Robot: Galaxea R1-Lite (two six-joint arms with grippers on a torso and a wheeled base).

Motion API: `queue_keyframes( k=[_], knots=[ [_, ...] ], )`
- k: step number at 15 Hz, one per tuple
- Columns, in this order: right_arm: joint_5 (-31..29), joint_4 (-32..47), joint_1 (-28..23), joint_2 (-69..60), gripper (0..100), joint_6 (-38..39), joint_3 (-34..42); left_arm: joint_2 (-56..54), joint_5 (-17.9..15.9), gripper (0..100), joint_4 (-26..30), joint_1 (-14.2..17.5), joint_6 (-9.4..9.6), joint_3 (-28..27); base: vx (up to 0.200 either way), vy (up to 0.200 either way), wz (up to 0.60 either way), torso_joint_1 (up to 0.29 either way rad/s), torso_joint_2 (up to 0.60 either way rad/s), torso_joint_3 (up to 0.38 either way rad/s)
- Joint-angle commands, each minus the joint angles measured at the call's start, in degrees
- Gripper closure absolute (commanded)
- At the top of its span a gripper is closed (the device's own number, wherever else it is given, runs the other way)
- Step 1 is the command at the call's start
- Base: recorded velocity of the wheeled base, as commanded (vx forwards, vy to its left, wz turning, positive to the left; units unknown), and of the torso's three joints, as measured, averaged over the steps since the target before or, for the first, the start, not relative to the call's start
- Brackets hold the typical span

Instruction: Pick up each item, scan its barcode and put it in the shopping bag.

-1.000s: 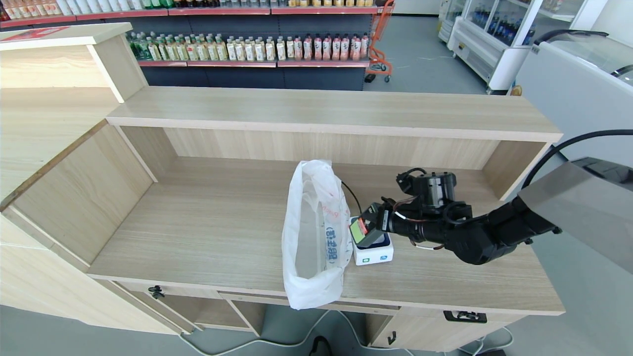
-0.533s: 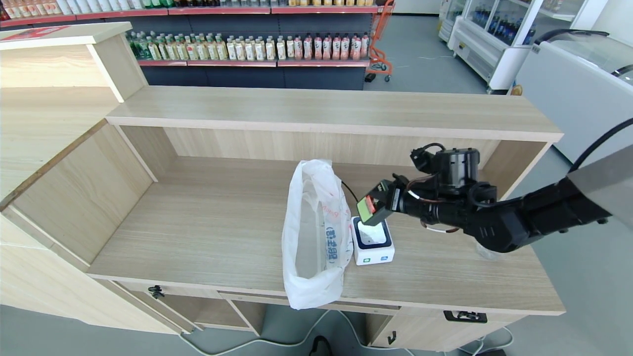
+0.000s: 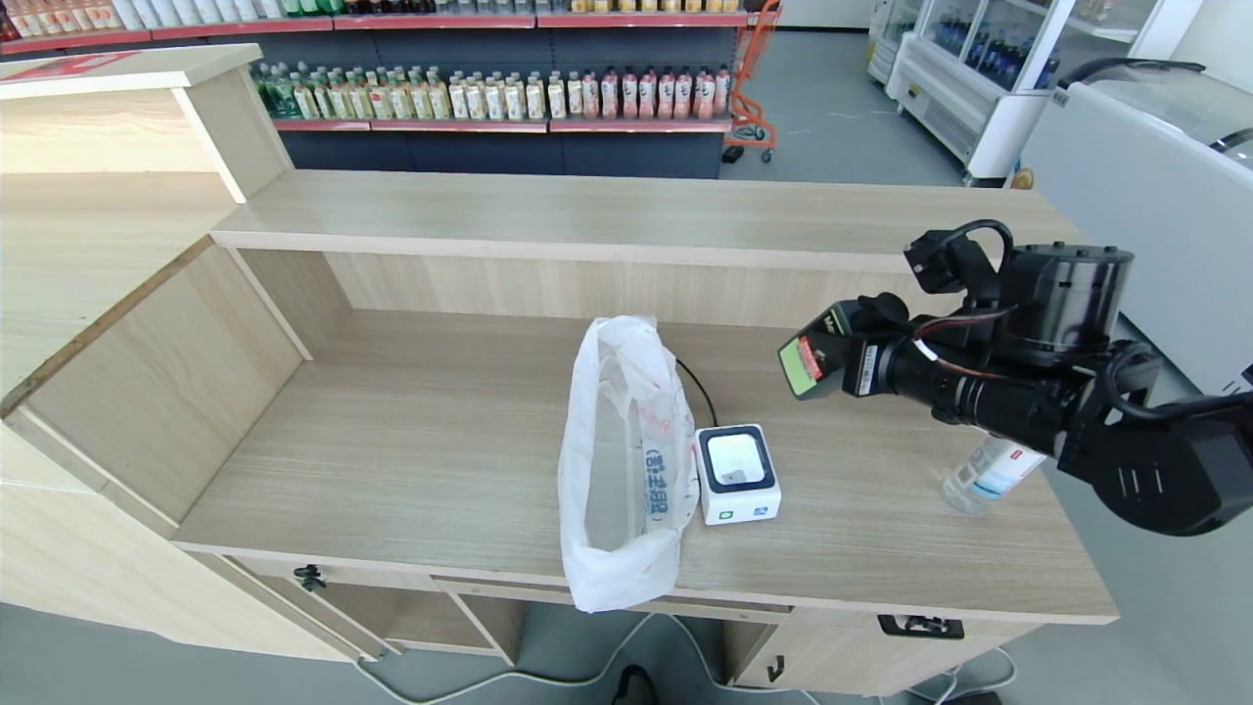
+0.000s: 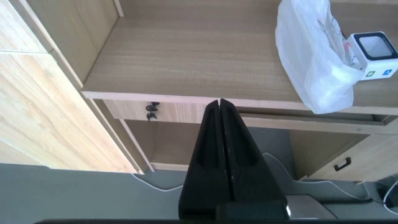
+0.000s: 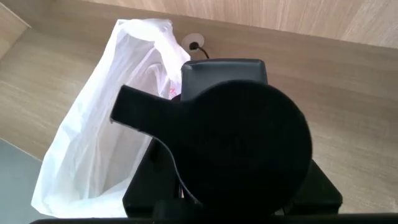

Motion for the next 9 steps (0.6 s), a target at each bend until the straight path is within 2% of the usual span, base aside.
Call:
queue_keyframes(
  k=[1, 2, 9],
  knots=[
    [-0.1, -0.3, -0.4, -2.1, 100, -0.1, 1.3, 0.0, 0.0, 100, 0.0, 0.0, 0.06, 0.0, 0.000, 0.000, 0.00, 0.000, 0.00, 0.000],
    [-0.2, -0.3, -0.4, -1.9, 100, -0.1, 1.0, 0.0, 0.0, 100, -0.1, 0.0, 0.23, 0.0, 0.000, 0.000, 0.00, 0.000, 0.00, 0.000],
    [-2.4, 0.2, 0.7, 2.0, 100, 0.0, -3.1, 0.0, 0.0, 100, 0.0, 0.0, 0.14, -0.1, 0.000, 0.200, 0.00, 0.005, 0.00, 0.004]
  ],
)
